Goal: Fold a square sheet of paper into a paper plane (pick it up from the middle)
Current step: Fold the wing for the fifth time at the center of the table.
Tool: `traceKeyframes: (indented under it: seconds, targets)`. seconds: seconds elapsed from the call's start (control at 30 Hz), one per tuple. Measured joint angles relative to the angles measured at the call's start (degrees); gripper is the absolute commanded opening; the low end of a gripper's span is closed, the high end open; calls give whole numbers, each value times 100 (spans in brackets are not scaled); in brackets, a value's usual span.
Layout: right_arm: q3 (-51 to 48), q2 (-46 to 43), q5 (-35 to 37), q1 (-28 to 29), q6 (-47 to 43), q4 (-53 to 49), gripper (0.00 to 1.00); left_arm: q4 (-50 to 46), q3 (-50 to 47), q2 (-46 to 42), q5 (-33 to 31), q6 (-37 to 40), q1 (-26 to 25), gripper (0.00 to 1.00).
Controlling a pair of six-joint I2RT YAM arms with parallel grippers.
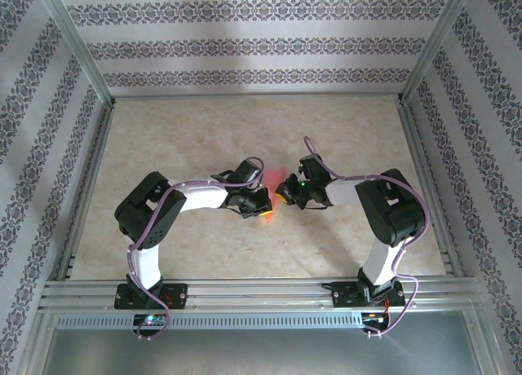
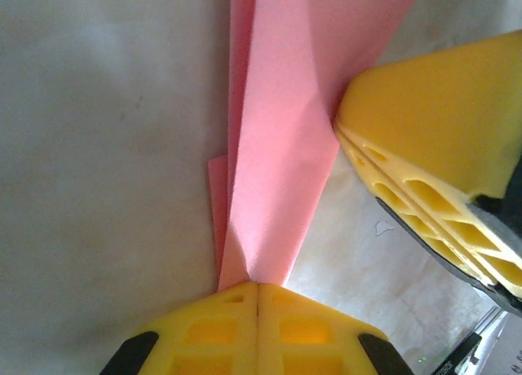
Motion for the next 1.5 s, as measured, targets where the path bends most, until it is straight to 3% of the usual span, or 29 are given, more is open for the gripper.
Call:
traceKeyframes:
  seconds: [0.4,0.77,1.13,1.5]
  targets:
    - [599,-42,-472,-317,-1738,-581,12,-896,459,96,-188,551,-13,4]
    - [1178,560,-693,-345,-2894,-1314,12,-1558,660,96,-293,1217,-11,2]
    - [1300,662,-339,-225,-3005,-1679,12,-1631,664,-116,-273,1547,-11,12]
    - [1283,656,-291,-35,-2592,-1541,12,-973,706,20,-310,1117,-9,7]
